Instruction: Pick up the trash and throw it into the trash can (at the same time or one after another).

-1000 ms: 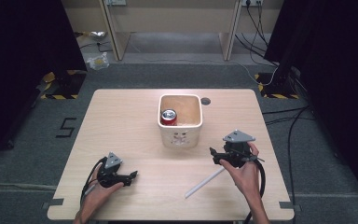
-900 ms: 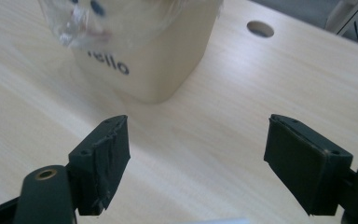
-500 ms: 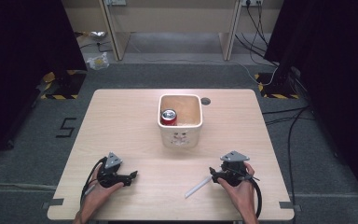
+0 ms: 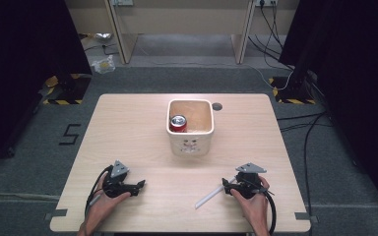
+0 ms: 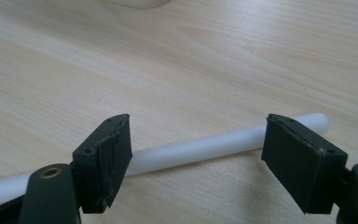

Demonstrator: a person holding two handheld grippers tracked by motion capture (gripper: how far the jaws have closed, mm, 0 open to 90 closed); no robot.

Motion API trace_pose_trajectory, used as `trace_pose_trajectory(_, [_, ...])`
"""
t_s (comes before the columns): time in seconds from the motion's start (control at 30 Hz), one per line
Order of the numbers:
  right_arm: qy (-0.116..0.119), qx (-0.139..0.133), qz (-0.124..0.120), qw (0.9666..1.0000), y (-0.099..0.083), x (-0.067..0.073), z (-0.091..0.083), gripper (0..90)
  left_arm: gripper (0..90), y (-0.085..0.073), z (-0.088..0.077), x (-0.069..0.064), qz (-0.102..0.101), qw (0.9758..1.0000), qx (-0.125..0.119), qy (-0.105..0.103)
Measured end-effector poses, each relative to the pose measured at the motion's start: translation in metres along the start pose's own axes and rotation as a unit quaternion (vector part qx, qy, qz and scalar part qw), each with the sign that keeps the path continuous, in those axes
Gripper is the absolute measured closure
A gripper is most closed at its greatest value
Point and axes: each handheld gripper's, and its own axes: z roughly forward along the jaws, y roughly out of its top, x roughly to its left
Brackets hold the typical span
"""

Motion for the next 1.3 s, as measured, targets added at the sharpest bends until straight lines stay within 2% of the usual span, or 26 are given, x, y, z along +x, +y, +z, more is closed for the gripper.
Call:
trace_pose_trajectory(0.07, [-0.003,0.008,-0.002,1.0,-0.001,0.0,0.002,25.1,14.4,0.0,0.0,0.0,0.0,1.0,0.0,0.0])
trace_pose_trajectory(0.13, [-0.019,0.009,-0.016,0.9996,-0.003,0.002,0.006,24.5,14.4,0.0,0.0,0.0,0.0,1.0,0.0,-0.001])
trace_pose_trajectory(0.23, [-0.016,0.012,-0.02,0.9996,-0.001,0.004,0.006,26.5,14.4,0.0,0.0,0.0,0.0,1.0,0.0,0.0])
trace_pose_trajectory(0.37, [-0.008,0.006,-0.031,0.9995,0.0,0.0,0.007,36.2,14.4,0.0,0.0,0.0,0.0,1.0,0.0,0.0])
trace_pose_trajectory(0.43, [-0.005,0.002,-0.029,0.9996,0.001,-0.003,0.007,45.3,14.4,0.0,0.0,0.0,0.0,1.0,0.0,-0.001])
trace_pose_trajectory(0.63, [-0.002,-0.003,-0.031,0.9995,0.005,-0.014,0.01,57.2,14.4,0.0,0.0,0.0,0.0,1.0,0.001,0.0])
trace_pose_trajectory(0.7, [0.001,-0.007,-0.031,0.9995,0.007,-0.018,0.012,62.5,14.4,0.0,0.0,0.0,0.0,1.0,0.0,0.0])
trace_pose_trajectory(0.73, [0.003,-0.009,-0.03,0.9995,0.01,-0.022,0.014,68.3,14.4,0.0,0.0,0.0,0.0,1.0,0.0,0.0])
trace_pose_trajectory(0.87, [0.014,-0.017,-0.031,0.9993,0.013,-0.027,0.019,77.1,14.4,0.0,0.0,0.0,0.0,1.0,0.0,0.0])
trace_pose_trajectory(0.93, [0.014,-0.012,-0.033,0.9993,0.014,-0.027,0.019,77.5,14.4,0.0,0.0,0.0,0.0,1.0,0.001,0.0])
trace_pose_trajectory(0.97, [0.01,-0.008,-0.044,0.999,0.017,-0.027,0.019,77.9,14.4,0.0,0.0,0.0,0.0,1.0,0.001,0.0])
trace_pose_trajectory(1.07, [0.006,-0.006,-0.054,0.9985,0.02,-0.027,0.021,77.9,14.4,0.0,0.0,0.0,0.0,1.0,0.0,0.0])
trace_pose_trajectory(1.13, [0.007,-0.004,-0.052,0.9986,0.02,-0.028,0.022,77.2,14.4,0.0,0.0,0.0,0.0,1.0,0.001,0.0])
trace_pose_trajectory(1.23, [0.015,-0.002,-0.043,0.999,0.021,-0.029,0.015,62.4,14.4,0.0,0.0,0.0,0.0,1.0,0.0,0.0])
trace_pose_trajectory(1.3, [0.013,-0.001,-0.043,0.999,0.021,-0.029,0.013,60.2,14.4,0.0,0.0,0.0,0.0,1.0,0.0,0.0])
